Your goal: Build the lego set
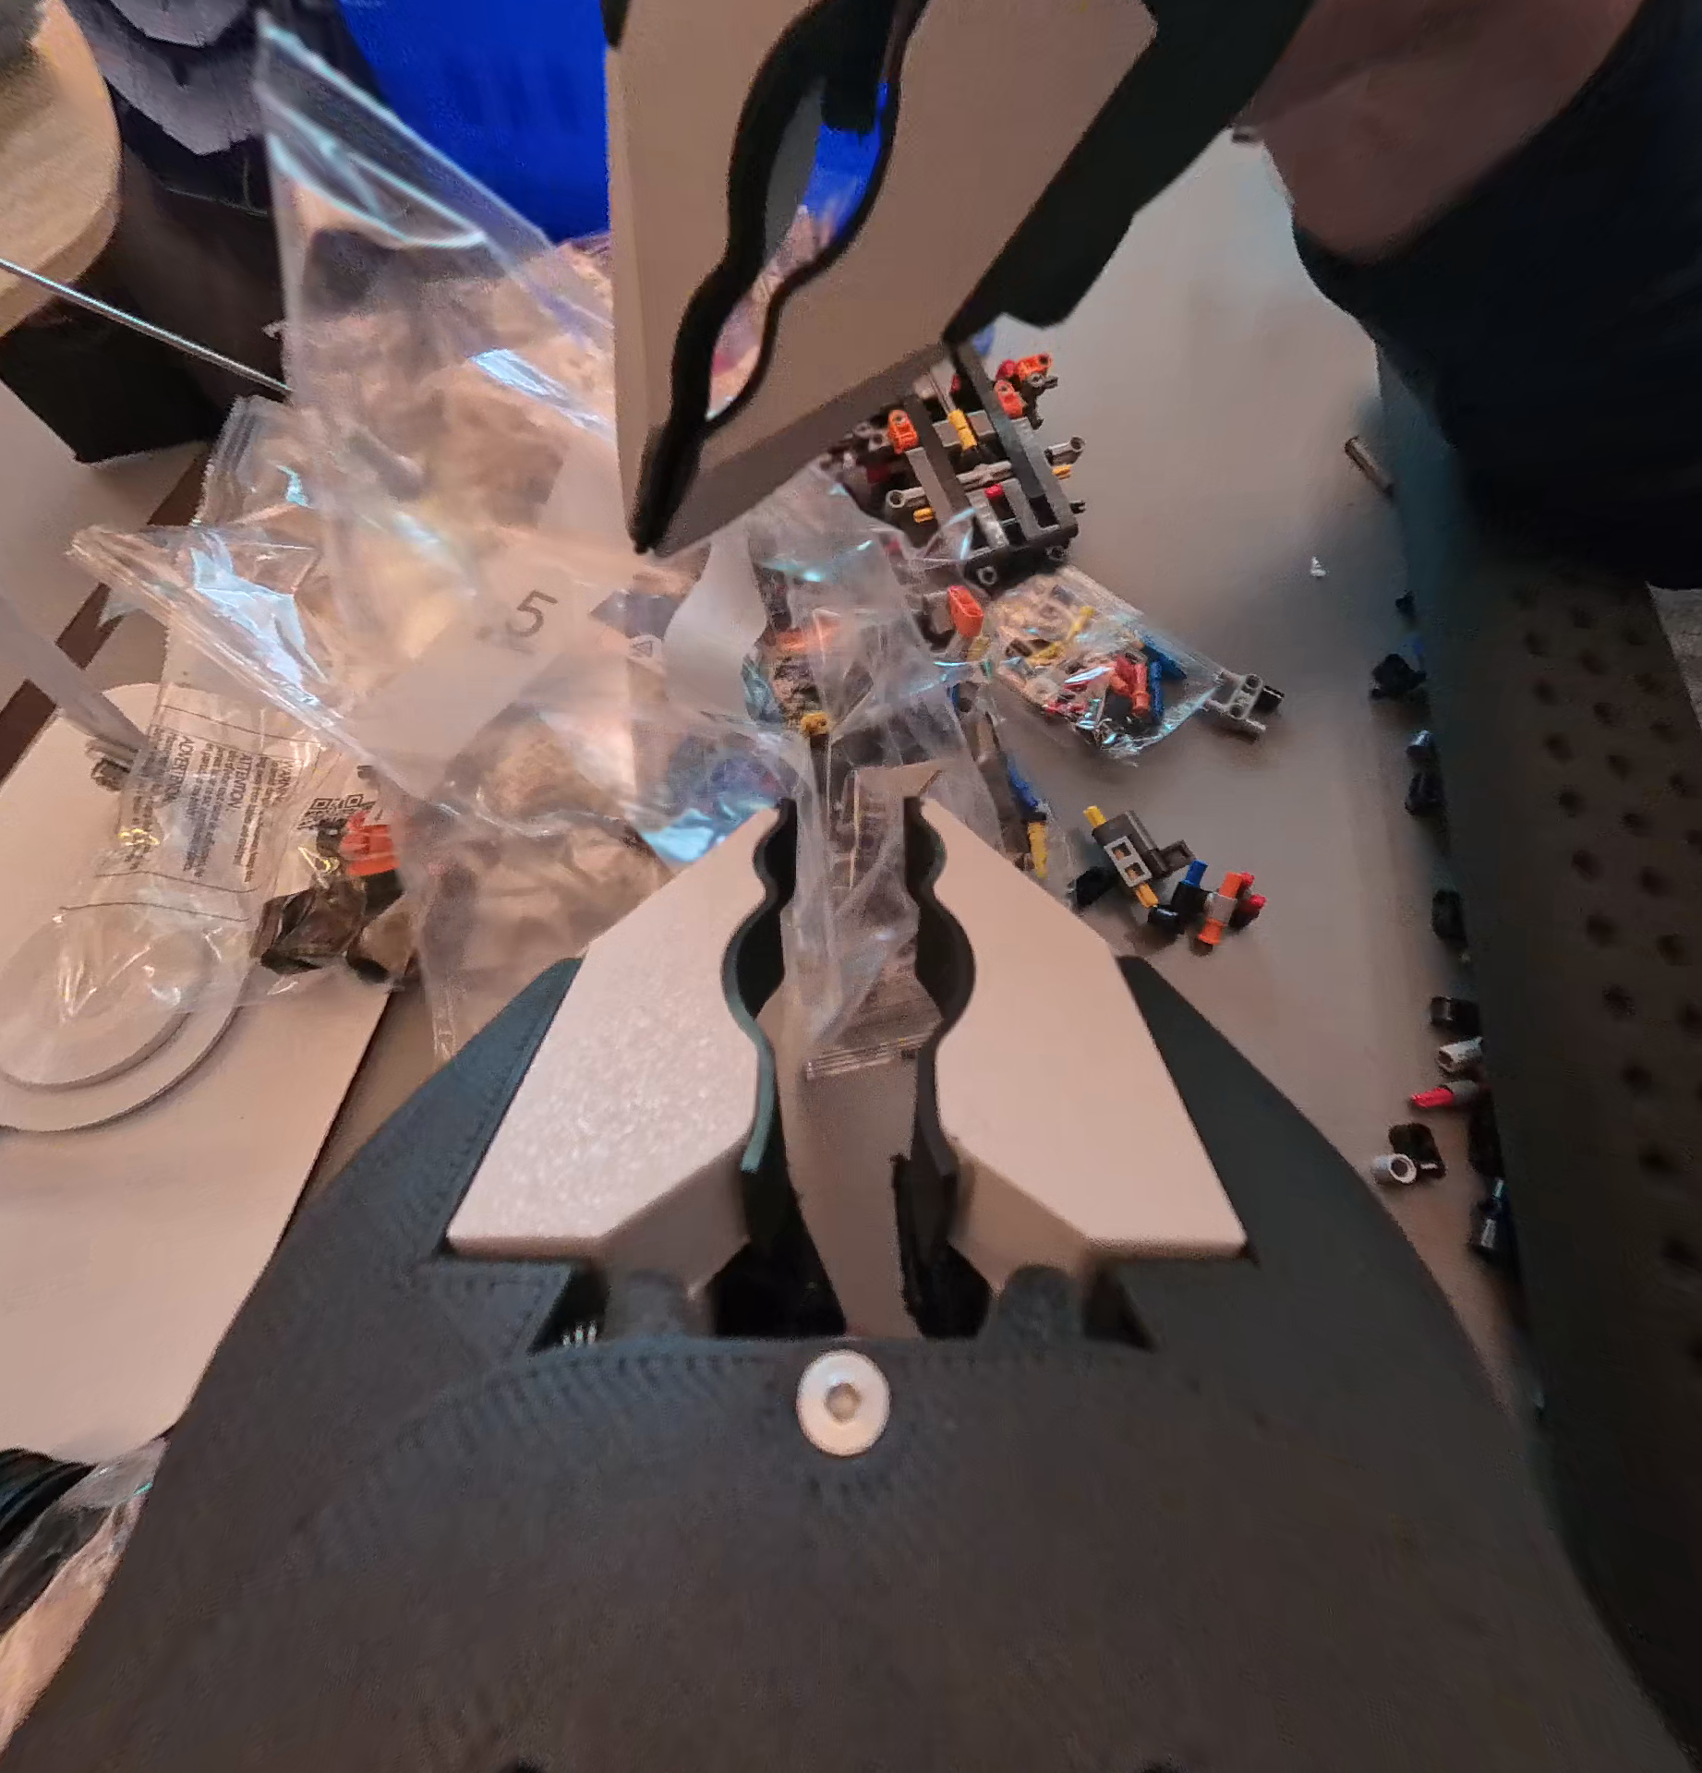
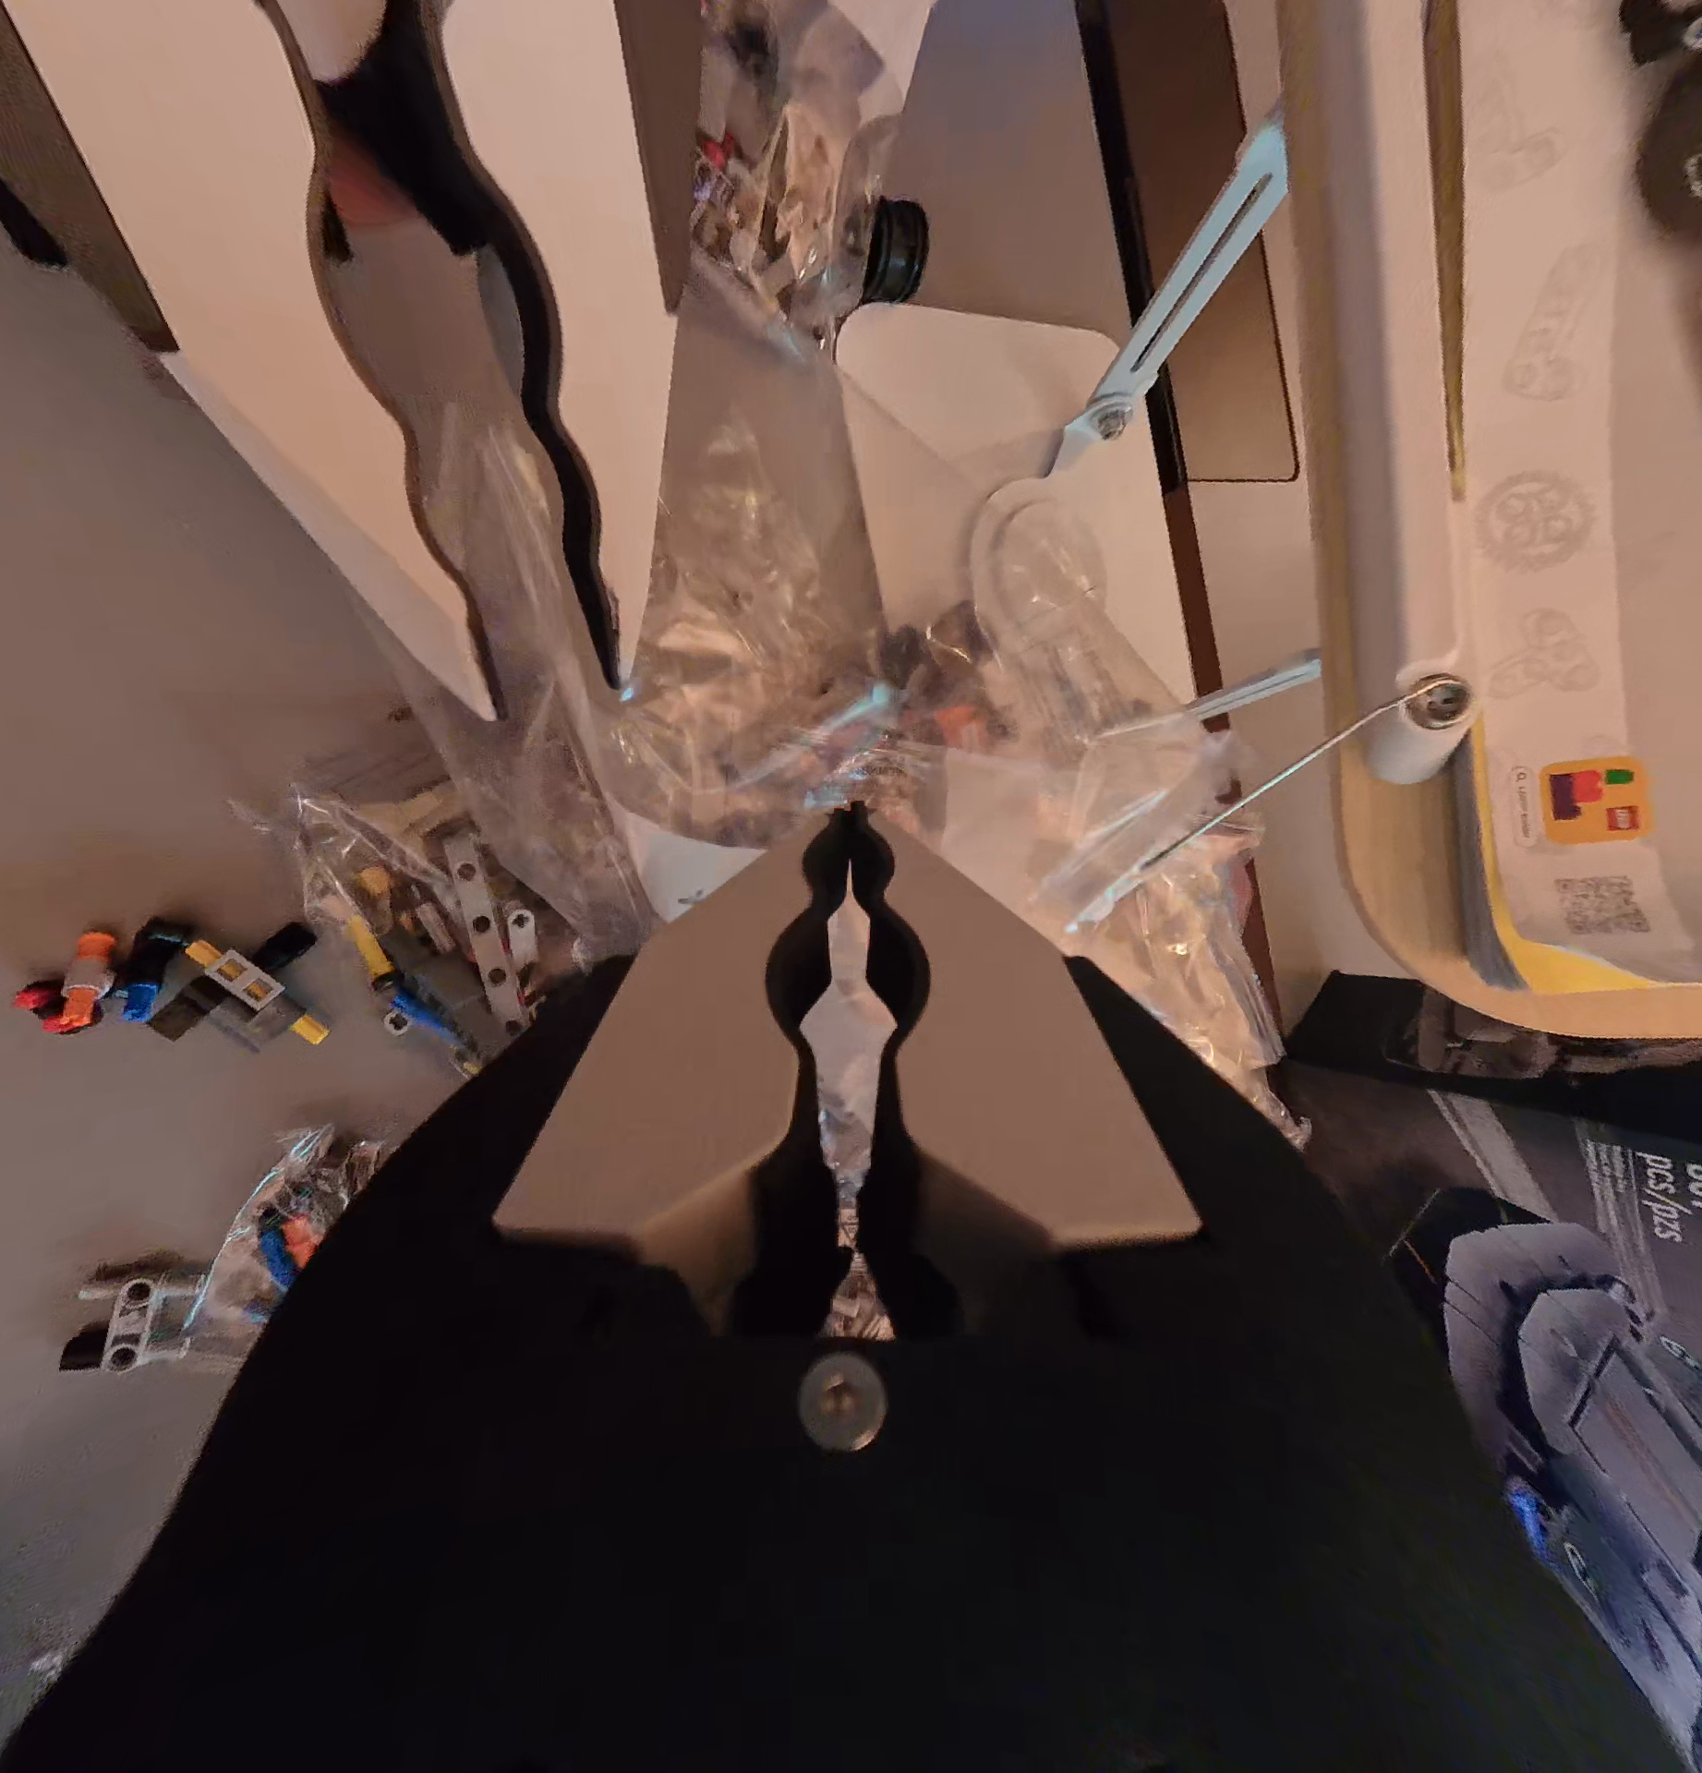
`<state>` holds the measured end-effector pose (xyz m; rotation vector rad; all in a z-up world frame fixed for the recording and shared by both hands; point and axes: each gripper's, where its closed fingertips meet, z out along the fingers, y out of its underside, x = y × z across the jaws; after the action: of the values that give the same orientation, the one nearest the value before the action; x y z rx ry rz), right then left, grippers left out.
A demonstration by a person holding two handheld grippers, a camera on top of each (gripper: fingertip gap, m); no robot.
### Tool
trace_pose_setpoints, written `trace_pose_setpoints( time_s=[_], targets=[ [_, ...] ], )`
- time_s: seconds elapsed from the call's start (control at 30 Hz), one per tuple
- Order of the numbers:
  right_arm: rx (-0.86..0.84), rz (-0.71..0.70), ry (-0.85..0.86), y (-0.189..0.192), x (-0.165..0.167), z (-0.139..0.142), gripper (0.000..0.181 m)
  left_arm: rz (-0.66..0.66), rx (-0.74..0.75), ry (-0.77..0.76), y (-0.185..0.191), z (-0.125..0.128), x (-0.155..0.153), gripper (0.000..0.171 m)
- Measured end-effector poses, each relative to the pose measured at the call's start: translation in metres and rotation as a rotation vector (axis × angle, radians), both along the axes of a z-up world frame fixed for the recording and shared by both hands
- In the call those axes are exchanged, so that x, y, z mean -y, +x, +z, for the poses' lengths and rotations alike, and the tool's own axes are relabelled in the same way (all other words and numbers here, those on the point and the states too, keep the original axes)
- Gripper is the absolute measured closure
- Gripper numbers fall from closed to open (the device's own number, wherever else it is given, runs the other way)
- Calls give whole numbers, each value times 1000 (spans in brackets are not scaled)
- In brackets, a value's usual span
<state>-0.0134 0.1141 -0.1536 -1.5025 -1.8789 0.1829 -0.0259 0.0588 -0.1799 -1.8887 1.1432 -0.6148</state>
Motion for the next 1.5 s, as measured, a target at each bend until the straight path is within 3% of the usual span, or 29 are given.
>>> trace_pose_setpoints(
  time_s=[0.07,0.2,0.3,0.6,0.67,0.8,0.97,1.07,1.2,1.27,1.37,1.5],
  targets=[
    [7,-5,-1,2,0,0,181,-13,-15,-3,1,-3,2,153],
    [-22,13,-21,0,3,2,181,-6,-65,25,0,-8,-1,171],
    [-78,29,-45,-2,7,13,181,51,-88,83,-6,-4,-11,171],
    [-184,57,-134,1,10,30,181,311,-48,364,-46,55,-38,171],
    [-174,62,-144,4,11,29,181,265,-47,301,-42,49,-31,171],
    [-97,17,-135,12,2,13,181,246,-100,165,-41,12,-35,171],
    [-86,-95,-154,17,-23,-1,149,360,-85,63,-60,-4,-48,147],
    [-99,-164,-232,18,-35,-11,131,416,-54,-84,-70,-19,-46,134],
    [-134,-206,-281,18,-44,-14,121,473,-122,-191,-82,-49,-48,124],
    [-148,-212,-348,16,-42,-18,117,455,-59,-249,-74,-50,-45,119],
    [-124,-212,-412,13,-40,-32,126,421,16,-304,-64,-56,-45,122],
    [-80,-166,-439,7,-32,-48,167,378,70,-346,-53,-62,-45,146]
  ],
)
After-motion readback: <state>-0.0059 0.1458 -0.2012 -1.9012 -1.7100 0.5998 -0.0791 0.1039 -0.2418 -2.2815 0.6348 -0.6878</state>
